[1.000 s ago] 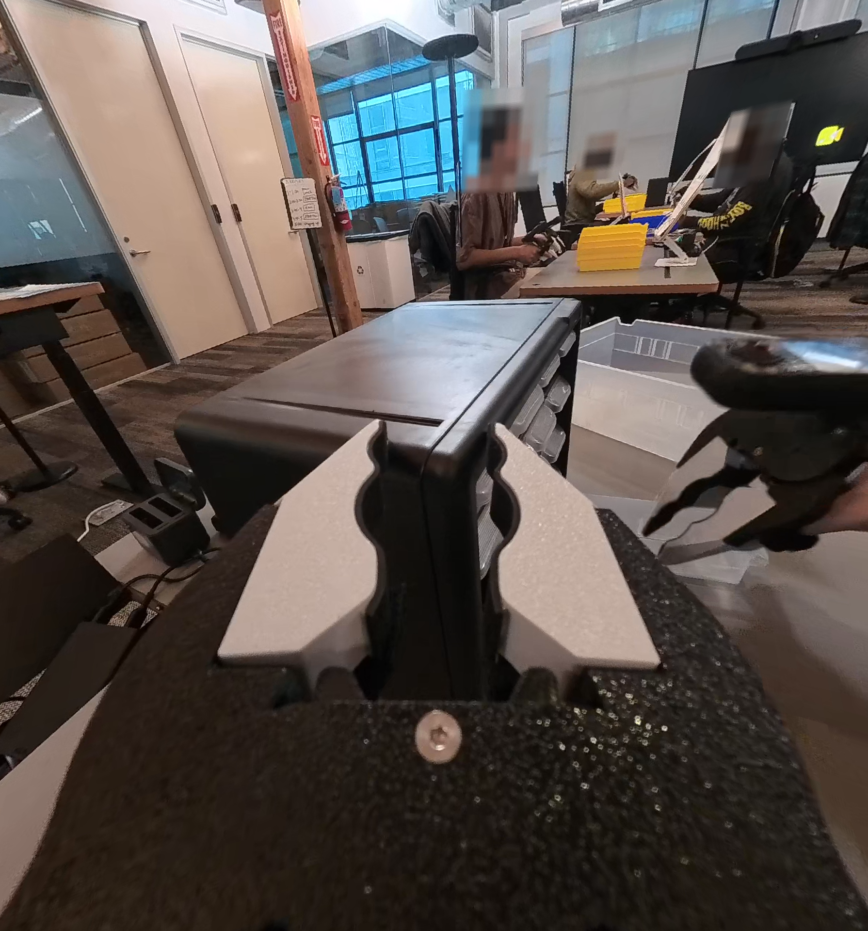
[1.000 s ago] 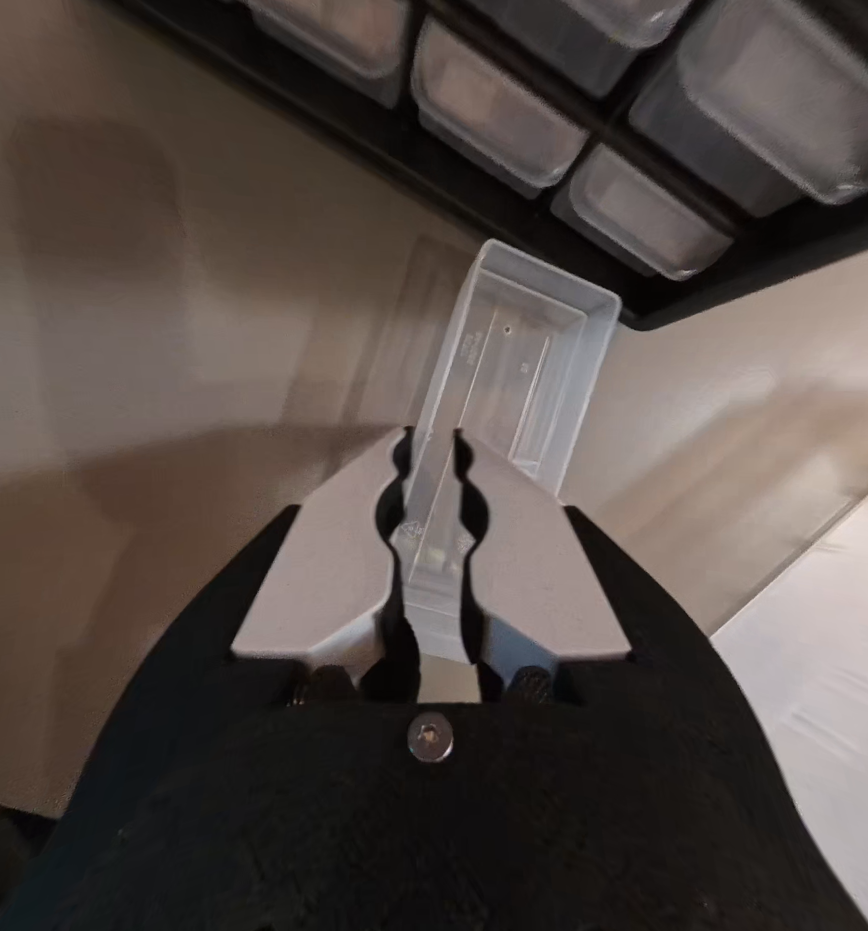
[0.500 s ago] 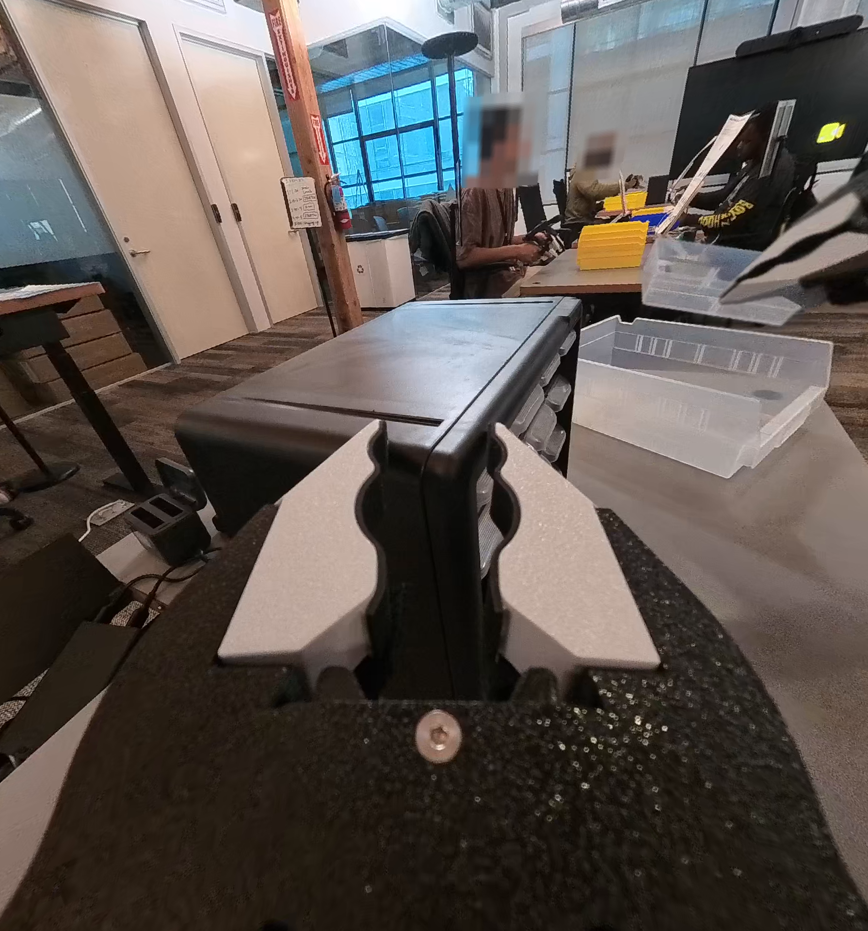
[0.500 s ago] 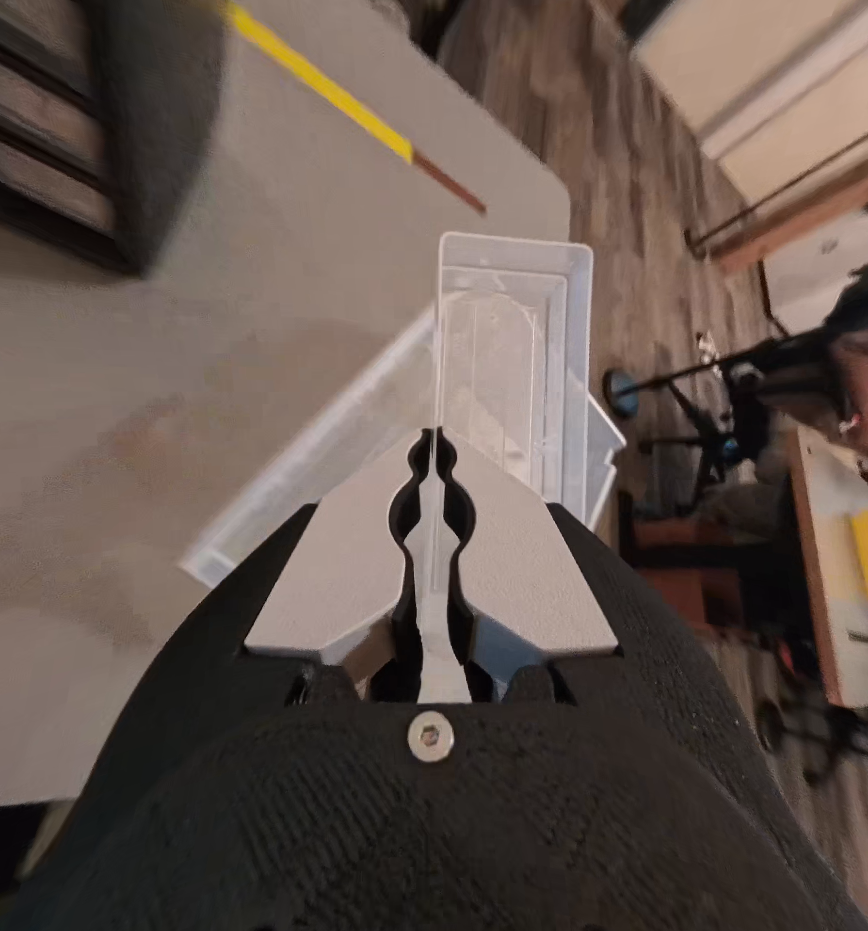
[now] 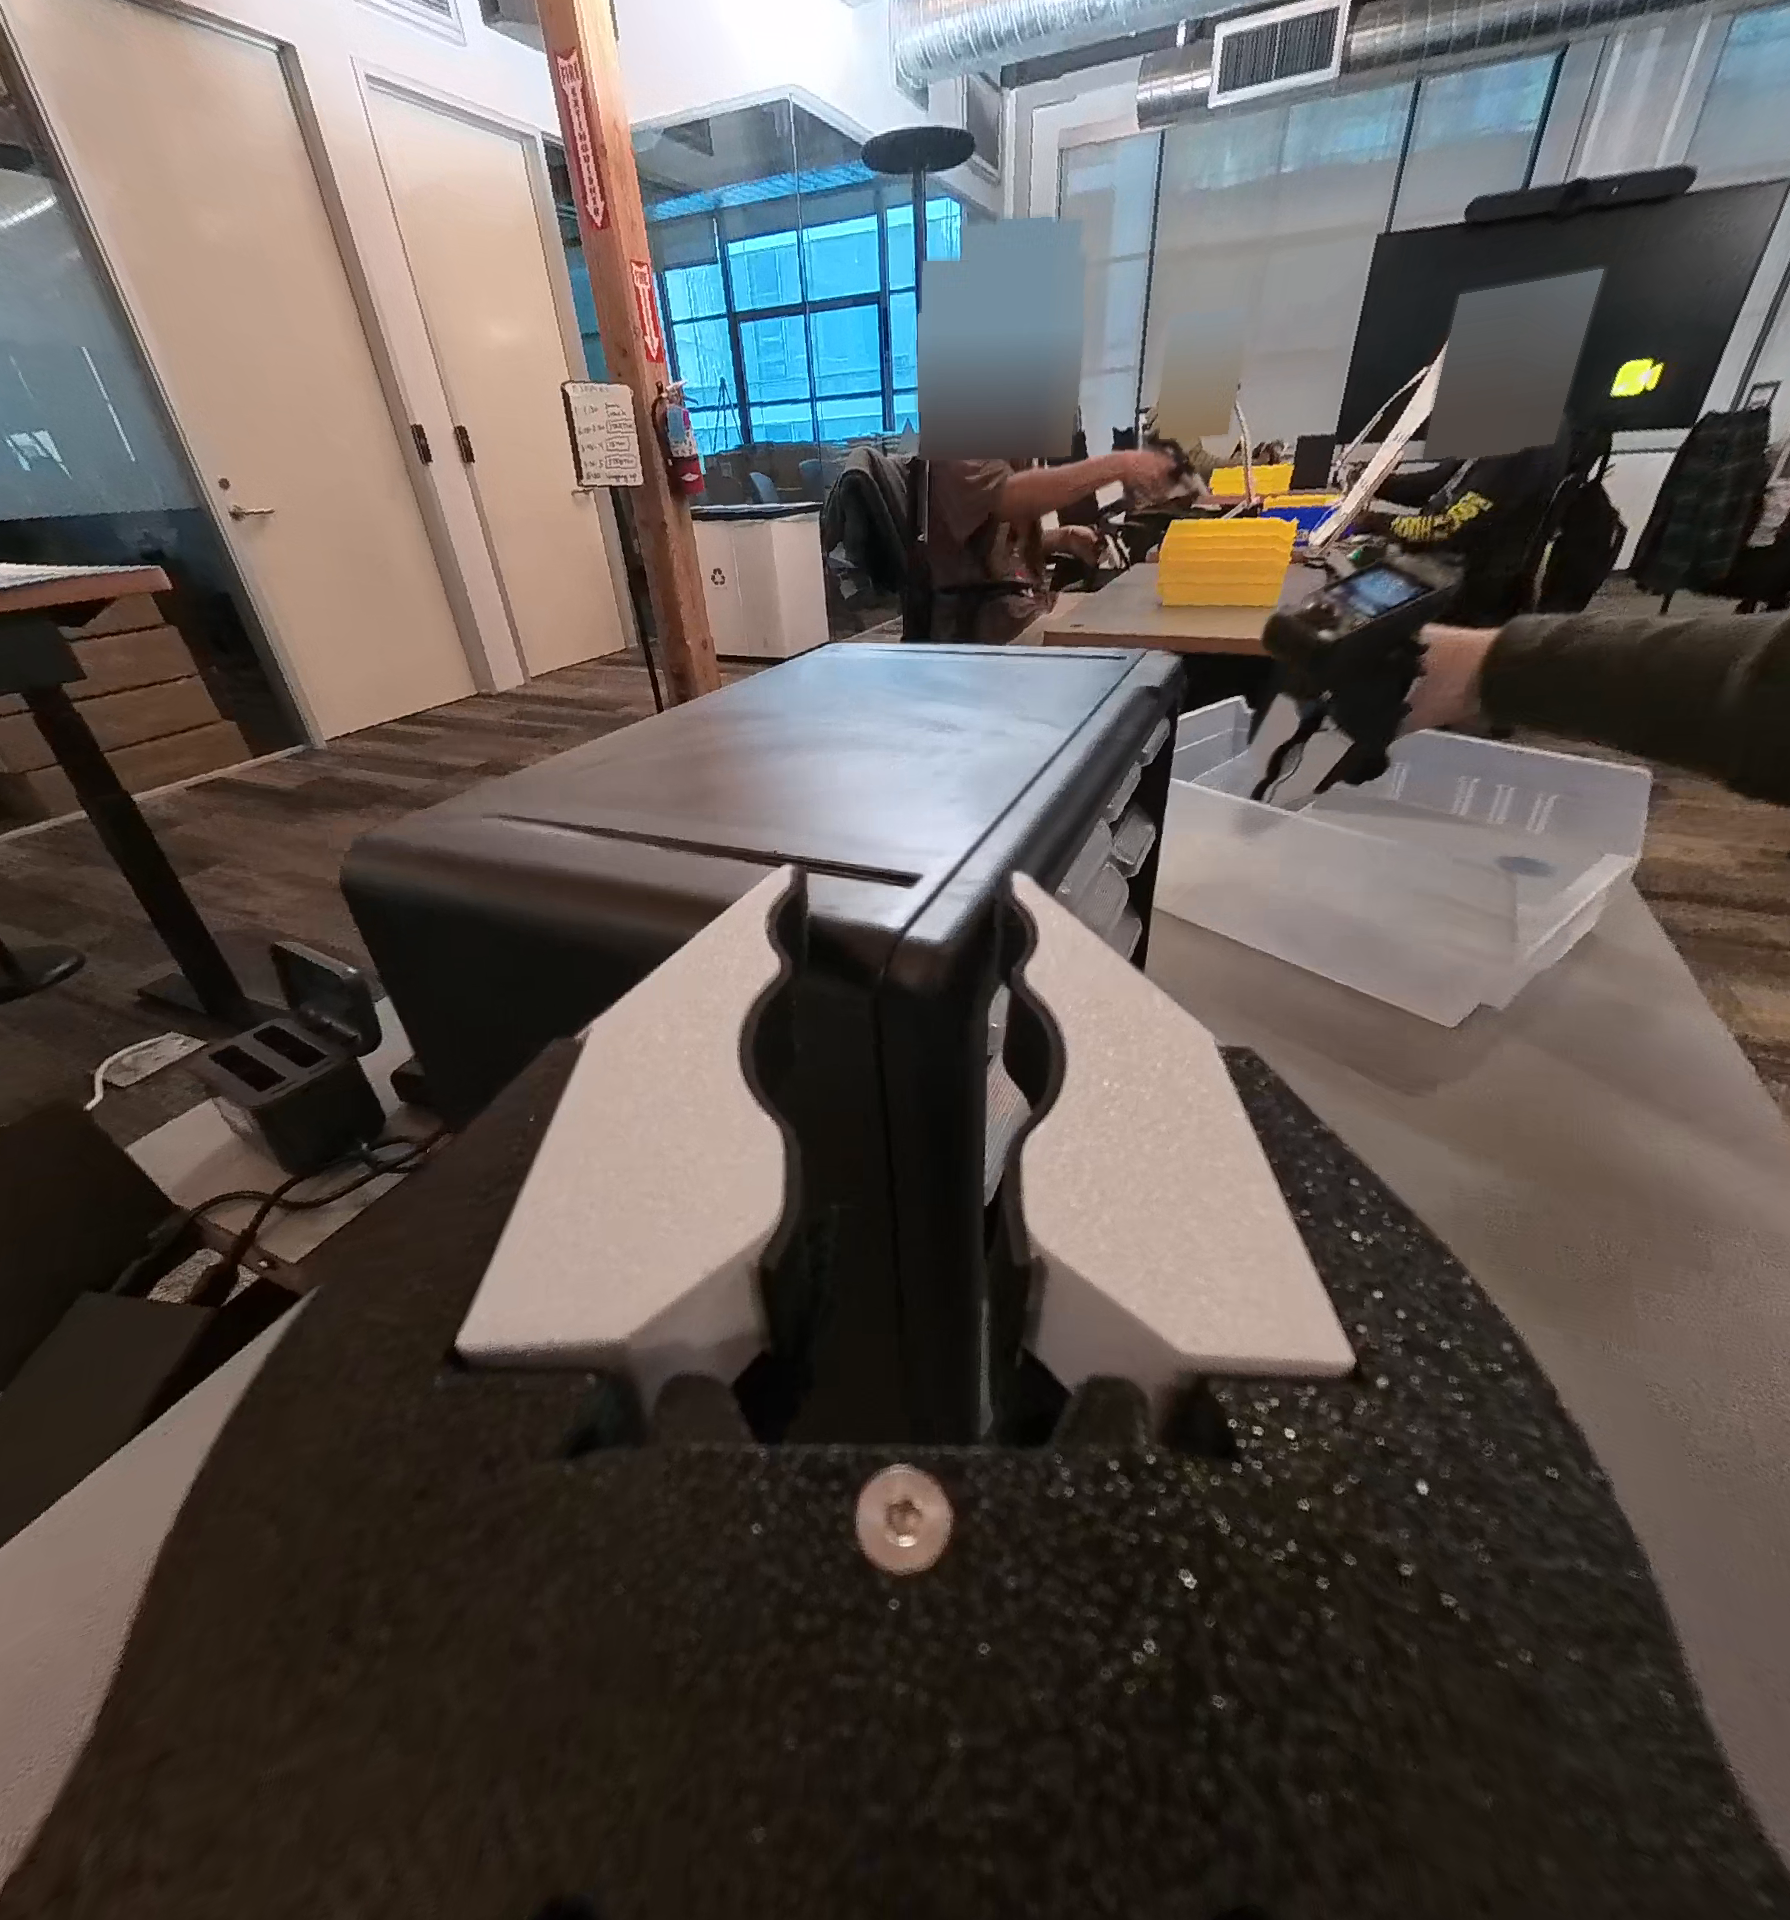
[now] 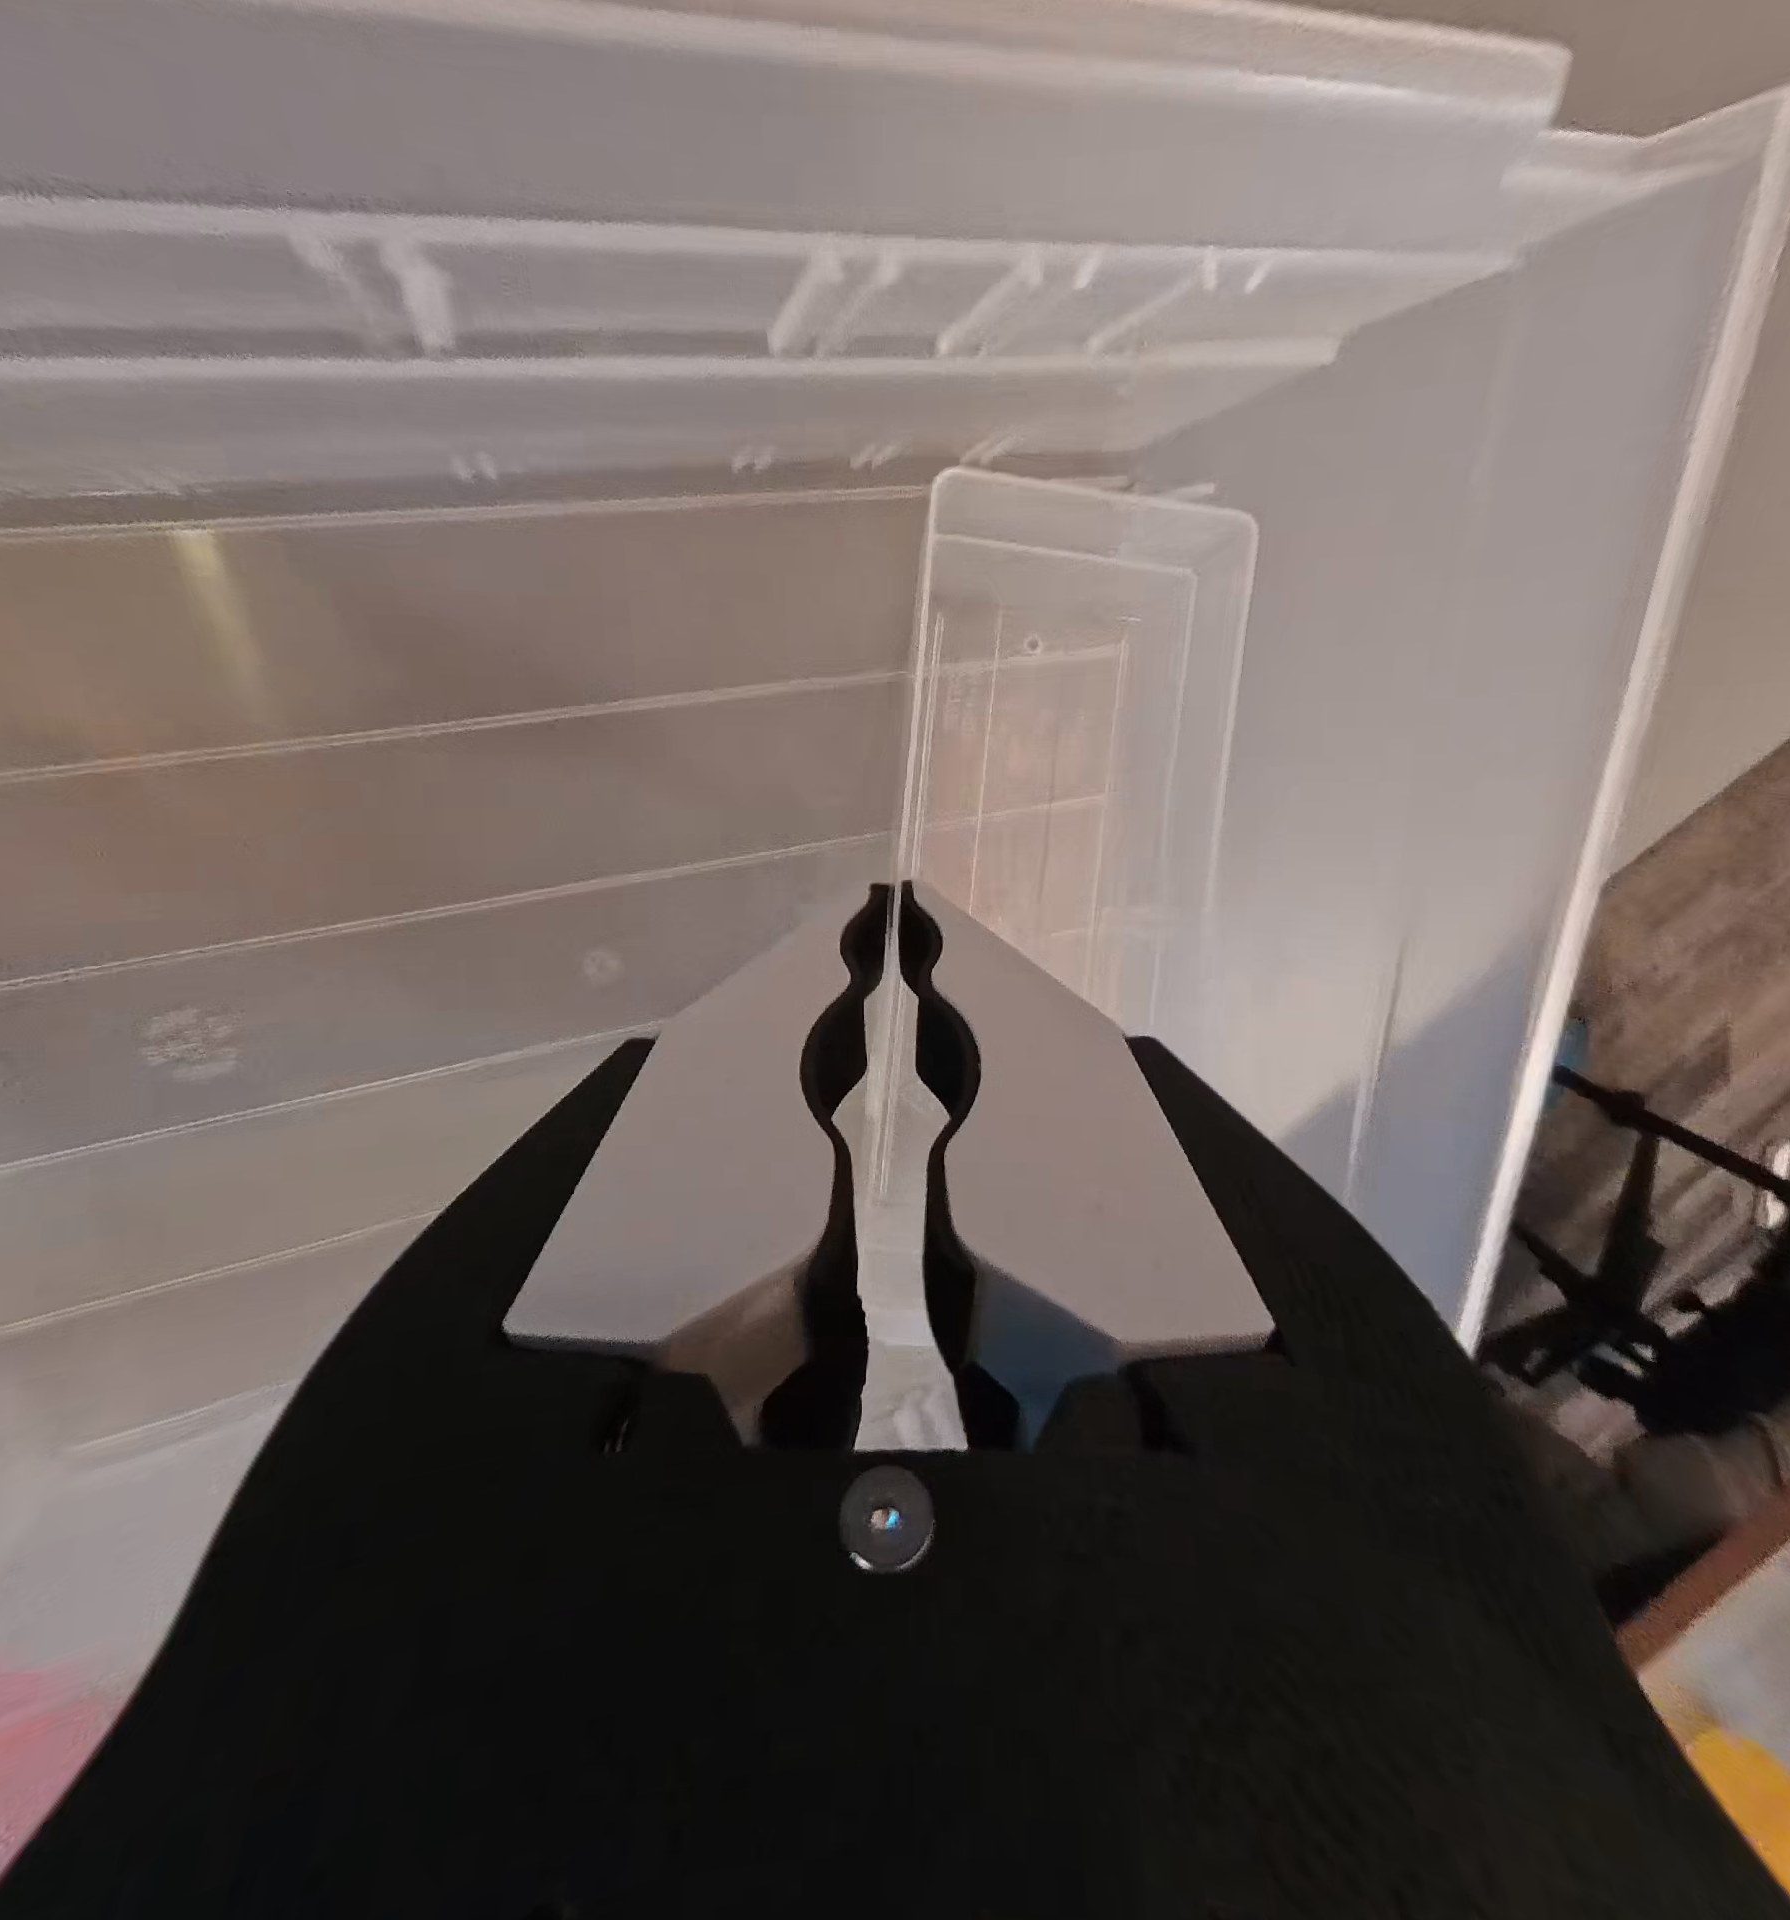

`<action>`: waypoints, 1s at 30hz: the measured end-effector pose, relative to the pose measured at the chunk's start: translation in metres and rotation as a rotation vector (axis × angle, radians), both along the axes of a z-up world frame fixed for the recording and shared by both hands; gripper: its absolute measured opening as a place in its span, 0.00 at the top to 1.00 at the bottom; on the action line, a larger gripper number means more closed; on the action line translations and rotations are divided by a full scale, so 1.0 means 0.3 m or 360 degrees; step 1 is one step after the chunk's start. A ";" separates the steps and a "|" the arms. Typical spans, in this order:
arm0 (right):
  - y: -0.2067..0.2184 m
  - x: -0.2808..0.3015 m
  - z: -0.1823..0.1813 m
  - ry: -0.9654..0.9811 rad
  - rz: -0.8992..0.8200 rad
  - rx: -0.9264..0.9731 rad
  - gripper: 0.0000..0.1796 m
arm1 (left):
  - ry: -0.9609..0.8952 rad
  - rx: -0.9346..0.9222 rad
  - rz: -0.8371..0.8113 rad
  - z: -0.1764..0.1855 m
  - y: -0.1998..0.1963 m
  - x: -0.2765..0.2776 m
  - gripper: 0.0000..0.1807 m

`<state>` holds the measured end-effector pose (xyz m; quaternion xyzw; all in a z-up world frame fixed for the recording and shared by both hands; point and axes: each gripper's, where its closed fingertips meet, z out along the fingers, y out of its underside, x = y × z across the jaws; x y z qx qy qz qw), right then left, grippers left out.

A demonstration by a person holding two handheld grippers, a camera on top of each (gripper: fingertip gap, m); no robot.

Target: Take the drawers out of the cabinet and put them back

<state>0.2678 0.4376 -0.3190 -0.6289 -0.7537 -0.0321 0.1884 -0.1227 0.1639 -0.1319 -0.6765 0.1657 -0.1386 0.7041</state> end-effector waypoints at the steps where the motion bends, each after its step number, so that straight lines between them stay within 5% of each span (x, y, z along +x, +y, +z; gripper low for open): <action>1: 0.017 -0.008 -0.004 0.0016 0.0020 0.0000 1.00 | -0.0014 -0.0004 0.0000 0.001 0.001 -0.001 0.82; 6: 0.092 0.034 -0.058 -0.0199 0.0045 0.0061 0.98 | 0.0014 -0.0025 0.0039 0.003 0.016 0.016 0.84; 10: 0.119 0.033 -0.023 -0.0163 -0.0065 0.0170 0.76 | 0.0026 -0.0017 0.0053 0.005 0.025 0.025 0.85; 15: 0.081 -0.041 0.230 0.0193 -0.0246 0.0610 0.69 | 0.0070 -0.0027 0.0101 0.005 0.019 0.009 0.81; 20: -0.352 -0.397 0.565 0.0959 0.0095 0.0942 0.78 | 0.0128 -0.0028 0.0142 0.007 0.013 -0.002 0.80; 25: -0.702 -0.740 0.449 0.0991 0.0650 0.1041 0.77 | 0.0008 -0.0071 0.0103 0.002 0.017 -0.005 0.79; 30: -0.873 -0.983 0.312 0.1089 0.0953 0.1356 0.76 | 0.0005 -0.0077 0.0104 0.001 0.016 -0.004 0.78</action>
